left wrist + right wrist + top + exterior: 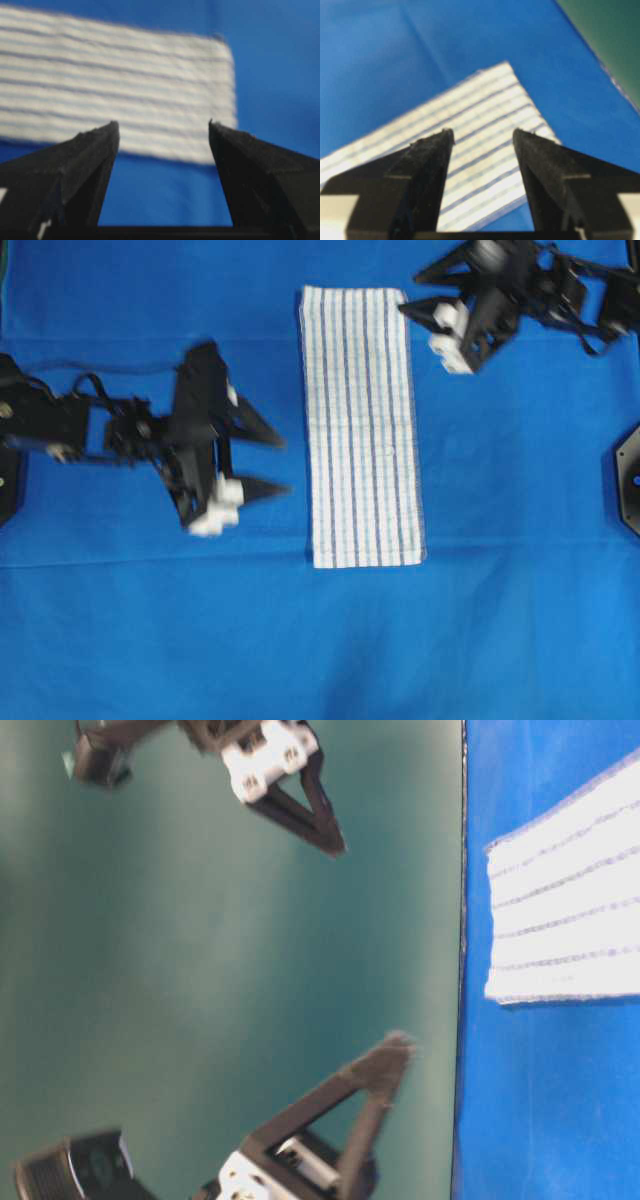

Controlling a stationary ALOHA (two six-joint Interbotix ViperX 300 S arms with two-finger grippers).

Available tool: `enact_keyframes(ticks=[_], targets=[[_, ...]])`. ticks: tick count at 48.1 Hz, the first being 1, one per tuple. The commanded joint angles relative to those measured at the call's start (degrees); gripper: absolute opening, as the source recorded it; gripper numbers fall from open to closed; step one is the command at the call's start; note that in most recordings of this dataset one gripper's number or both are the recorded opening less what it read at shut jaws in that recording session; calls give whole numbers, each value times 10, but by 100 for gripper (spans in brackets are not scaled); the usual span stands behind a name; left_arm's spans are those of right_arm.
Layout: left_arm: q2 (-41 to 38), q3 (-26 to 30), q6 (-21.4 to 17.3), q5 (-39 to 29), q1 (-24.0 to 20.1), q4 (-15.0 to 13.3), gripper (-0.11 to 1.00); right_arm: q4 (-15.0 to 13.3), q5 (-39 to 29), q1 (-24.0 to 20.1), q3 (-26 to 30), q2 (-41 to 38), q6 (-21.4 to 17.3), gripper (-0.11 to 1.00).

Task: Fold the blue towel.

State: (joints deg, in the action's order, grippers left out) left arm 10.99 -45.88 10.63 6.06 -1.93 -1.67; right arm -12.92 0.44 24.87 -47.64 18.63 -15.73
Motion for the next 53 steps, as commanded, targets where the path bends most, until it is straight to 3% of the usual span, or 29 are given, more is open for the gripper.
enact_keyframes(ticks=[1,12,23,46,53], targets=[[39,-25,-6,66,-42,2,65,-1,32,-11,-29,51,-1,57],[65,-75,-15,151,-107,2,65,2,62,-15,-84,104,-3,57],[40,-62,-18,151,-115,2,65,2,65,-4,-75,86,-3,57],[-99,31,-19,148,-207,2,65,-2,65,82,-10,-56,3,58],[-160,66,-19,129,-235,2,70,-2,67,98,7,-118,3,58]])
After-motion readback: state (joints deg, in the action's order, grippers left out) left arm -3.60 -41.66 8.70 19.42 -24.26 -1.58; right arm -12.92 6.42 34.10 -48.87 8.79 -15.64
